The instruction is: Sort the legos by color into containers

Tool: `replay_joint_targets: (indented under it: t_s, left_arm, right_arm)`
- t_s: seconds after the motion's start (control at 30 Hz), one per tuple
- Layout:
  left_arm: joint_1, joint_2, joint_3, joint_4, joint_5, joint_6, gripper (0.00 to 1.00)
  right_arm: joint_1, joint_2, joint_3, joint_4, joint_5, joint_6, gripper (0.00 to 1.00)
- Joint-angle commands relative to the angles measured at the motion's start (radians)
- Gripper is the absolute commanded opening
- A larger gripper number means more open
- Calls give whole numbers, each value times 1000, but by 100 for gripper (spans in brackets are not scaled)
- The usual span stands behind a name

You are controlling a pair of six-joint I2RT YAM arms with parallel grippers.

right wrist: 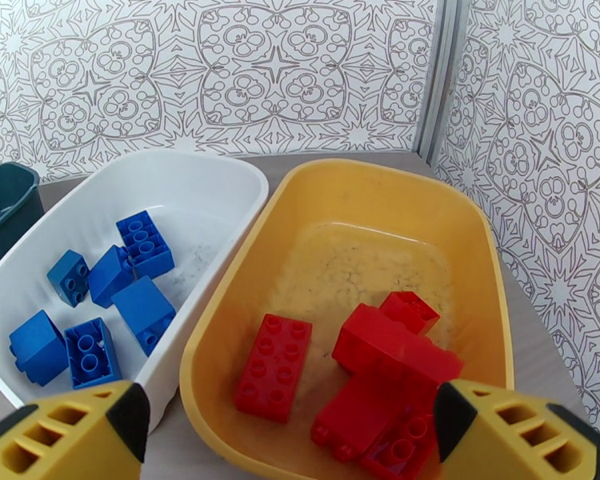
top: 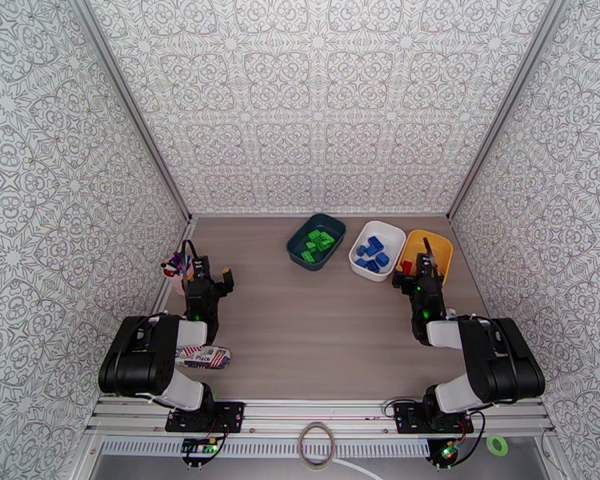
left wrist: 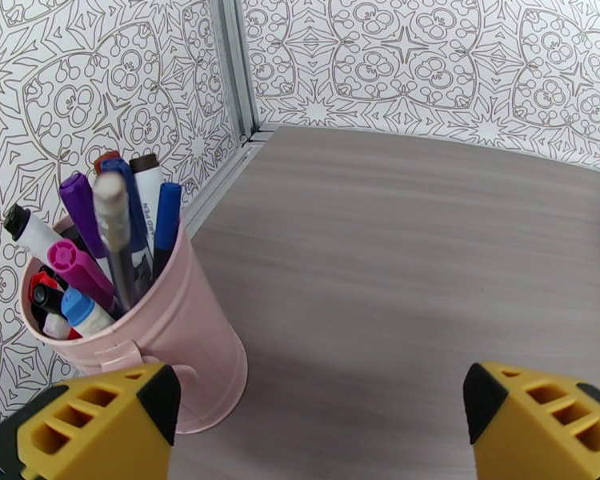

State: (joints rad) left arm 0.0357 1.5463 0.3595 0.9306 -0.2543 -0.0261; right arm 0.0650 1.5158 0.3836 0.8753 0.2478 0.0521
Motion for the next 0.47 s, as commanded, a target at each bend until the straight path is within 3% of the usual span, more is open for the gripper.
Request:
replay_joint_targets:
  t_s: [0.0, 0.13, 0.23, 0.43]
  left_arm:
    - [6, -1, 9, -7, 15, -15, 99]
    - [5, 0, 10, -9, 14, -14, 99]
    - [6, 0, 12, -12, 14, -14, 99]
    - [5, 0, 13, -12, 13, -15, 99]
  right_arm:
    - [-8, 0, -13, 19, -9, -6, 99]
    - [-8, 8, 1, 2, -13, -9, 99]
    - [-32, 18, 36, -56, -151, -24, 99]
    - [-37, -2, 9, -25, -169, -34, 99]
